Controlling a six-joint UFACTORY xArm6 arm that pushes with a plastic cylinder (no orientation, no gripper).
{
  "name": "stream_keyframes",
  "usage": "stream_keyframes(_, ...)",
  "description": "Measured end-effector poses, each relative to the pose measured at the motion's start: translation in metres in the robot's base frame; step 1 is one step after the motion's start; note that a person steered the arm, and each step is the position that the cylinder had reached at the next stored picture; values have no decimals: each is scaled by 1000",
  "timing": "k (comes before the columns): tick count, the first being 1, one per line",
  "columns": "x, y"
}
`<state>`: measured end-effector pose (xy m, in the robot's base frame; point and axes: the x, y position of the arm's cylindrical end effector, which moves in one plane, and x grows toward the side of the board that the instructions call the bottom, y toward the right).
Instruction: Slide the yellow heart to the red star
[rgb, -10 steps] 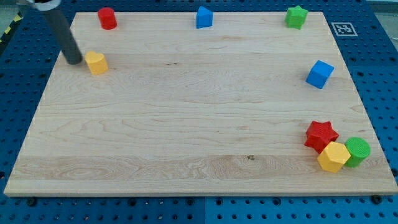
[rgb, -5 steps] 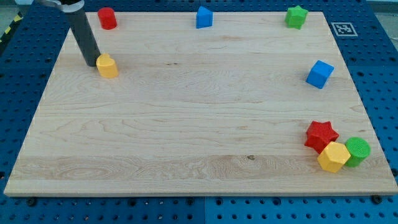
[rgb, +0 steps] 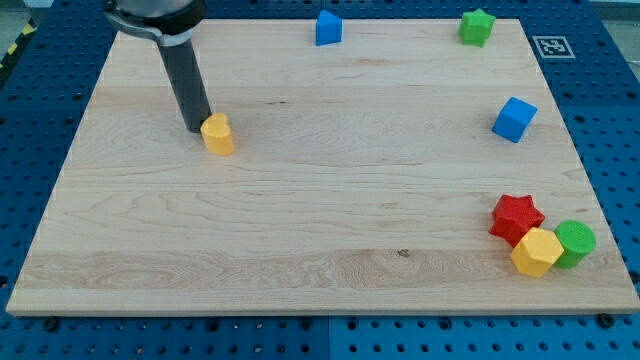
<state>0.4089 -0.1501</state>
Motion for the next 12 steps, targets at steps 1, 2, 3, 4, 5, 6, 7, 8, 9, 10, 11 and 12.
stream_keyframes(1,16,7)
stream_keyframes(2,25,22)
stream_keyframes(3,35,37)
stream_keyframes(4,41,58)
stream_keyframes(5,41,84)
stream_keyframes(6,42,112)
stream_keyframes(7,45,136)
stream_keyframes(8,49,153)
stream_keyframes(9,56,167)
stream_keyframes(10,69,183)
stream_keyframes(11,79,209)
stream_keyframes(12,84,239)
